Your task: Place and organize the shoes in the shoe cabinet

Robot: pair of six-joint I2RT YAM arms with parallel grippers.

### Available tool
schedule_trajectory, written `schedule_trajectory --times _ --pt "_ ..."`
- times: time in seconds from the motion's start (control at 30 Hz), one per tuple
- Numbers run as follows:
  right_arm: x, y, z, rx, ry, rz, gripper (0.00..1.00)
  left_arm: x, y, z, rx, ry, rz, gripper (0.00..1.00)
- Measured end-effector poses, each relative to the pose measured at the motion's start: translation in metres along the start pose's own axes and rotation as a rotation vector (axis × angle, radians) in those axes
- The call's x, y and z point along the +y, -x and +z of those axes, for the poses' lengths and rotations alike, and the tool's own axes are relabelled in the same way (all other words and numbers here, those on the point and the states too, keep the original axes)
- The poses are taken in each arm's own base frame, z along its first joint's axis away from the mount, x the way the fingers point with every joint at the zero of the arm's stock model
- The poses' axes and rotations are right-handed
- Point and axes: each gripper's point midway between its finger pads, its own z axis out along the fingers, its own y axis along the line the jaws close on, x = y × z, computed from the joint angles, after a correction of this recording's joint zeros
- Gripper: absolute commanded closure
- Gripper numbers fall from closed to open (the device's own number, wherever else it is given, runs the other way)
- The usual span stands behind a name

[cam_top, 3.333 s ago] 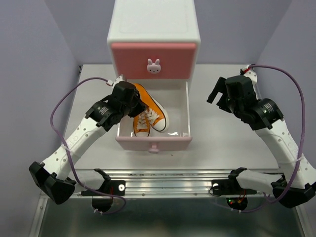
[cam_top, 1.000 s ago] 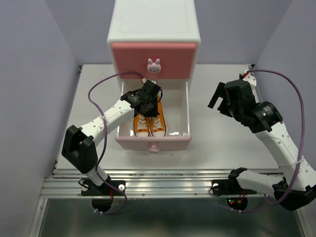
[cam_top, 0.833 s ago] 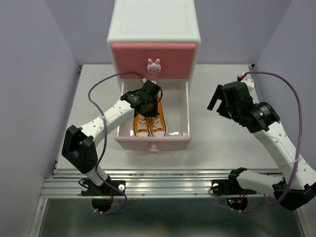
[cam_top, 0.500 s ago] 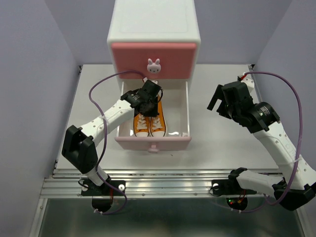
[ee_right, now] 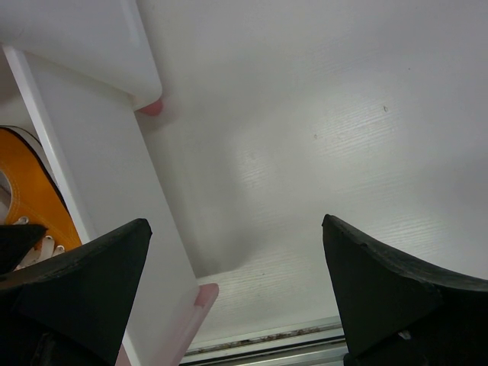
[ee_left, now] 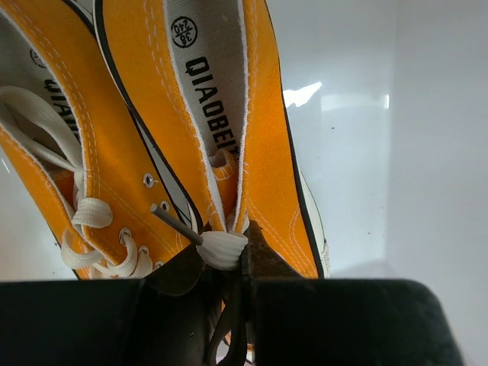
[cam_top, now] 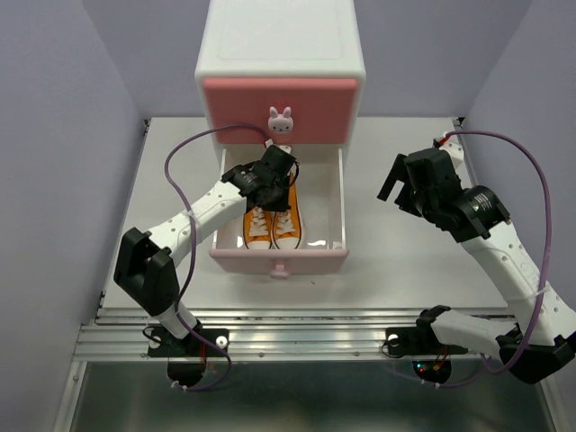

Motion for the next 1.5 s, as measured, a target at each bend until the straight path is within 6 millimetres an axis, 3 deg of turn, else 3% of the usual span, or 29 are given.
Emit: schedule_trajectory --times 0.3,0.4,0.43,0.53,0.63,0.8,0.97,1.0,1.07,1.13,1.27,1.37,1.5 --pt "0.0 0.0 0.0 0.002 -0.002 -0.001 0.0 -0.001 -0.004 0.011 -0.017 -0.007 -0.005 1.0" --pt "0.0 -0.001 0.001 0.005 -0.005 0.0 0.0 -0.001 -0.003 0.011 -0.017 -0.007 -0.007 0.87" --pt "0.0 -0.001 0.001 0.006 -0.006 -0.001 0.0 -0.001 -0.004 0.012 -0.016 -0.006 -0.007 0.76" --pt "-0.001 -0.002 0.001 0.008 -0.008 0.002 0.0 0.0 -0.003 0.013 -0.018 0.003 -0.01 0.58" --pt "-0.002 -0.003 0.0 0.012 -0.011 0.002 0.0 0.002 -0.001 0.014 -0.018 0.018 -0.013 0.49" --pt "-0.001 -0.003 0.0 0.012 -0.011 0.007 0.0 0.001 0.0 0.004 0.007 0.022 -0.013 0.46" --pt "-0.001 -0.001 0.0 0.009 -0.009 0.012 0.0 -0.004 0.017 -0.017 -0.01 0.014 -0.016 0.4" --pt "0.0 0.0 -0.001 0.006 -0.004 0.014 0.0 -0.007 0.024 -0.024 -0.021 0.008 -0.019 0.03" --pt "0.003 0.005 -0.005 -0.003 0.008 0.018 0.0 -0.009 0.033 -0.035 -0.038 -0.006 -0.018 0.01" --pt "0.009 0.014 -0.01 -0.023 0.038 0.021 0.0 -0.009 0.03 -0.039 -0.018 -0.01 -0.023 0.01" --pt "0.037 0.056 -0.031 -0.121 0.163 0.024 0.0 -0.008 0.022 -0.055 0.005 -0.027 -0.052 0.01" --pt "0.067 0.092 -0.045 -0.2 0.262 0.008 0.0 -0.004 0.023 -0.087 -0.03 -0.046 -0.1 0.01" --pt "0.122 0.147 -0.061 -0.324 0.42 -0.023 0.0 0.007 0.052 -0.159 -0.254 -0.126 -0.202 0.01"
